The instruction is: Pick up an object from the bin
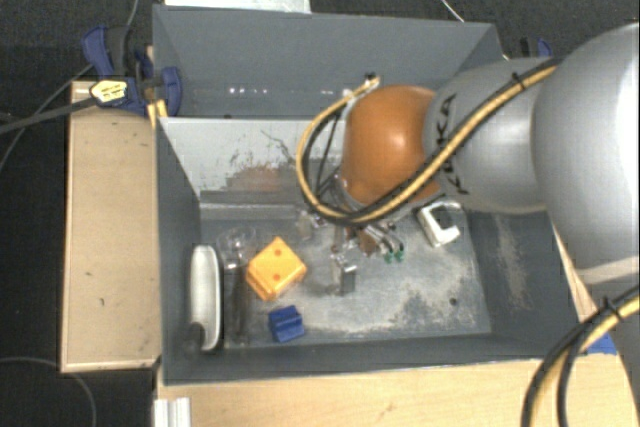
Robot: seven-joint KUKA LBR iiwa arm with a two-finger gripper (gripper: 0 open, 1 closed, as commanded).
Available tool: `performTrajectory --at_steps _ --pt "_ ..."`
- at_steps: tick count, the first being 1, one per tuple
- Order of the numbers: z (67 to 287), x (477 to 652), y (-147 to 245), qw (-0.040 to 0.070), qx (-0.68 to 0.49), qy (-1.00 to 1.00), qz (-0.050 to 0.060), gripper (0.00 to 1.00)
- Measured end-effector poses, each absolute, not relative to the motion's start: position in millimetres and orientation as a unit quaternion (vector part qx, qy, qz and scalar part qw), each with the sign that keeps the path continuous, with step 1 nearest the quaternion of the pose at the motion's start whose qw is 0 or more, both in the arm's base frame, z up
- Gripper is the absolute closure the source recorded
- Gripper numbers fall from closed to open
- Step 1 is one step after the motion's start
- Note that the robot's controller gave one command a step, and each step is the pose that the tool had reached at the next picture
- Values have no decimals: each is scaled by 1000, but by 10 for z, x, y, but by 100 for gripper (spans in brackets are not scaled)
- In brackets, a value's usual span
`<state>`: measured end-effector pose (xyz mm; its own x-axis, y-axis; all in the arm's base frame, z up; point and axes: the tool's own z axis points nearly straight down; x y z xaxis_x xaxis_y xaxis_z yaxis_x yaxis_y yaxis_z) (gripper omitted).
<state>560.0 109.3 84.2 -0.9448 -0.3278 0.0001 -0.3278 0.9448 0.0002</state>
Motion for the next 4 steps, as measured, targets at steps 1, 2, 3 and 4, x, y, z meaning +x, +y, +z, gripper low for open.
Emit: performTrajectory --at_steps 1,2,3,4 --pt "733 5522 1472 -2 47 -999 -1 0" --pt "787 5463 1751 -3 167 -986 -1 0" --pt "781 5333 1966 -3 287 -958 0 100" --pt "781 5333 1966 -3 286 -958 0 100"
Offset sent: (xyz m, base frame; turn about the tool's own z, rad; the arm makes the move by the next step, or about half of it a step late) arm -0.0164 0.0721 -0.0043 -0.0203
